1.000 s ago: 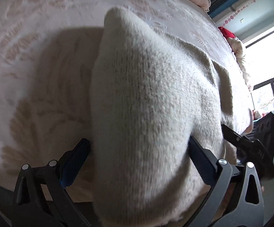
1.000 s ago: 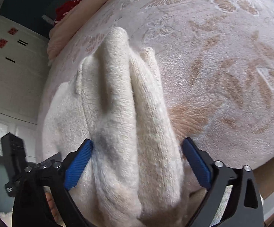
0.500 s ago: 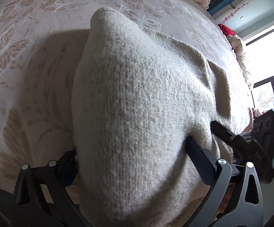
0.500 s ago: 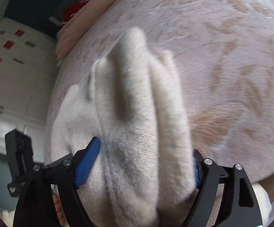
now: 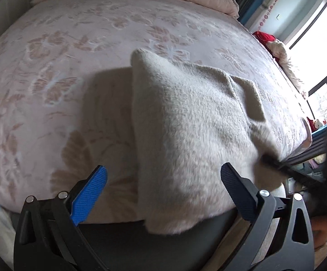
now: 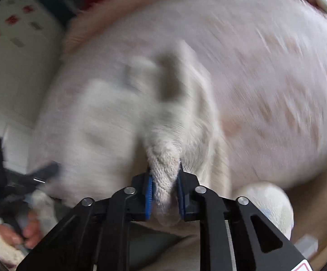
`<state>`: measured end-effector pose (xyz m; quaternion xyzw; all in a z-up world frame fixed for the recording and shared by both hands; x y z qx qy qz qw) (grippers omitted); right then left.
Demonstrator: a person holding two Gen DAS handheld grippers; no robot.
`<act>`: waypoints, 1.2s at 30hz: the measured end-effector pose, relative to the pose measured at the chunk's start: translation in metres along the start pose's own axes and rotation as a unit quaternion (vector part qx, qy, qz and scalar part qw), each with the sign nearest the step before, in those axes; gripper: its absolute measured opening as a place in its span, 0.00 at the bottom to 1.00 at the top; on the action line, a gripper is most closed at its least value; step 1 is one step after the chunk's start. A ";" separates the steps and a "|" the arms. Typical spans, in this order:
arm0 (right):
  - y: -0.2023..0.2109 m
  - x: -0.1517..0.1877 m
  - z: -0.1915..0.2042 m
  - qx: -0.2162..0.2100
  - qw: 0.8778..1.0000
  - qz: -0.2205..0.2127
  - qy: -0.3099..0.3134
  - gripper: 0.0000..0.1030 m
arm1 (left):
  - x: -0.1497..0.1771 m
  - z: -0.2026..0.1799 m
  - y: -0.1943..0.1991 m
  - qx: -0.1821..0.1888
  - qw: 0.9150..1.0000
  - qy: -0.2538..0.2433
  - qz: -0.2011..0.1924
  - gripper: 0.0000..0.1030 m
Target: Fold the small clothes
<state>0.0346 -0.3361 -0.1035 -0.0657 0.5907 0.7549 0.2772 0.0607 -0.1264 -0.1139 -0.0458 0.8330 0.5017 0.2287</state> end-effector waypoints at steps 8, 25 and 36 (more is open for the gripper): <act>0.048 -0.030 0.007 0.006 0.997 -0.063 0.044 0.15 | 0.005 0.007 0.027 -0.005 1.000 0.010 -0.029 0.95; -0.056 -0.018 -0.066 0.008 0.998 0.038 -0.047 0.74 | -0.018 -0.010 -0.063 0.063 0.993 0.083 0.056 0.95; -0.076 -0.011 -0.048 -0.092 0.983 0.064 -0.143 0.38 | -0.018 -0.007 -0.083 0.079 0.990 0.094 0.071 0.76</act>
Point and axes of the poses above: each gripper's, at about its wrist camera, not at the fingertips, and y roughly against the way its jaws point, z to its left, x to its underside, the point moved 9 cm from there along -y, roughly the way its jaws point, and after that the axes turned 7 degrees about x, right-handed, at the moved point
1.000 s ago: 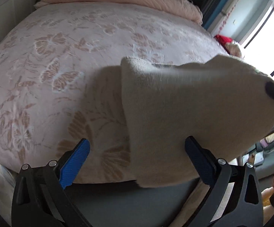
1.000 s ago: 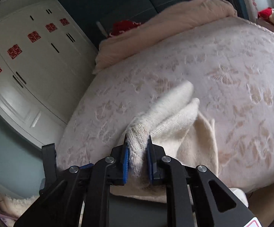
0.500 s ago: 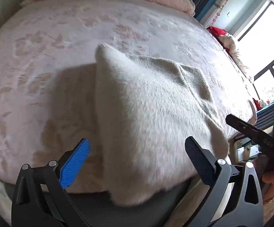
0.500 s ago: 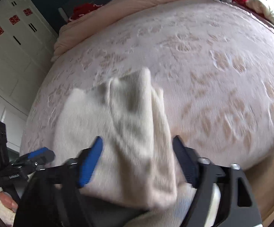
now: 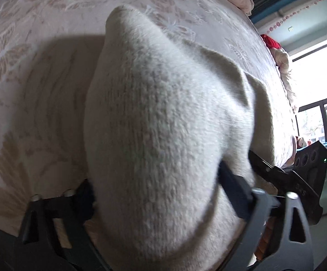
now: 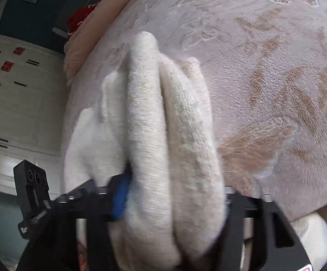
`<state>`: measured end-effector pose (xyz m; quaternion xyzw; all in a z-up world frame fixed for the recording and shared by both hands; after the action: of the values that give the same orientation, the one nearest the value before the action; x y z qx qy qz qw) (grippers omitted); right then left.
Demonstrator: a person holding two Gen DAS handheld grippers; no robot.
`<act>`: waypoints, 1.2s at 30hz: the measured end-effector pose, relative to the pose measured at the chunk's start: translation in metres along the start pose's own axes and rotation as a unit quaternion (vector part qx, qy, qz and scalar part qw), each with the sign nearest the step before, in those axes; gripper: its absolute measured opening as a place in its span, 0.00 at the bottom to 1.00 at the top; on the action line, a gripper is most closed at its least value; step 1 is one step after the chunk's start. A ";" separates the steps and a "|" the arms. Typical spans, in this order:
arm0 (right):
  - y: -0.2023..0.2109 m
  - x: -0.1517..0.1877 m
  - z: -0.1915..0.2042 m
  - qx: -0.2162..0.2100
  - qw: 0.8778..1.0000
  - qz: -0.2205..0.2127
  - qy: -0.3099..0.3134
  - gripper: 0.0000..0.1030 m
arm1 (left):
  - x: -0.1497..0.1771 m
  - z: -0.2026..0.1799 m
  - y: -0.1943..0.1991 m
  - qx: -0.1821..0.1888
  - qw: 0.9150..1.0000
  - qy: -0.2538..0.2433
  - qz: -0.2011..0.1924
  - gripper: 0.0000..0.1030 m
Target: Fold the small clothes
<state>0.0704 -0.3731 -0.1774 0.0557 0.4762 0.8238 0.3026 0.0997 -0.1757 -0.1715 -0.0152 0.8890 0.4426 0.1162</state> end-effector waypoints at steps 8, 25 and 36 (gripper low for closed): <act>0.080 0.006 0.076 0.013 0.994 -0.084 0.062 0.33 | -0.005 -0.047 0.069 0.010 0.996 -0.081 -0.040 0.47; 0.312 0.046 0.303 -0.103 0.906 -0.331 0.243 0.34 | -0.033 -0.152 0.382 0.065 0.914 -0.268 -0.299 0.49; 0.320 0.050 0.414 -0.161 0.872 -0.352 0.300 0.36 | -0.058 -0.124 0.496 0.033 0.872 -0.292 -0.391 0.53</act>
<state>0.0443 -0.1511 0.2979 -0.4149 0.3926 0.7050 0.4204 0.0681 0.0233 0.3022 -0.2282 0.7501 0.3155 0.5345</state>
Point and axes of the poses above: each gripper's, at about its wrist camera, not at the fingertips, and y roughly against the way its jaws point, z to its left, x to its underside, the point moved 9 cm from there along -y, roughly the way its jaws point, and after that the axes turned 7 degrees about x, right-handed, at the moved point
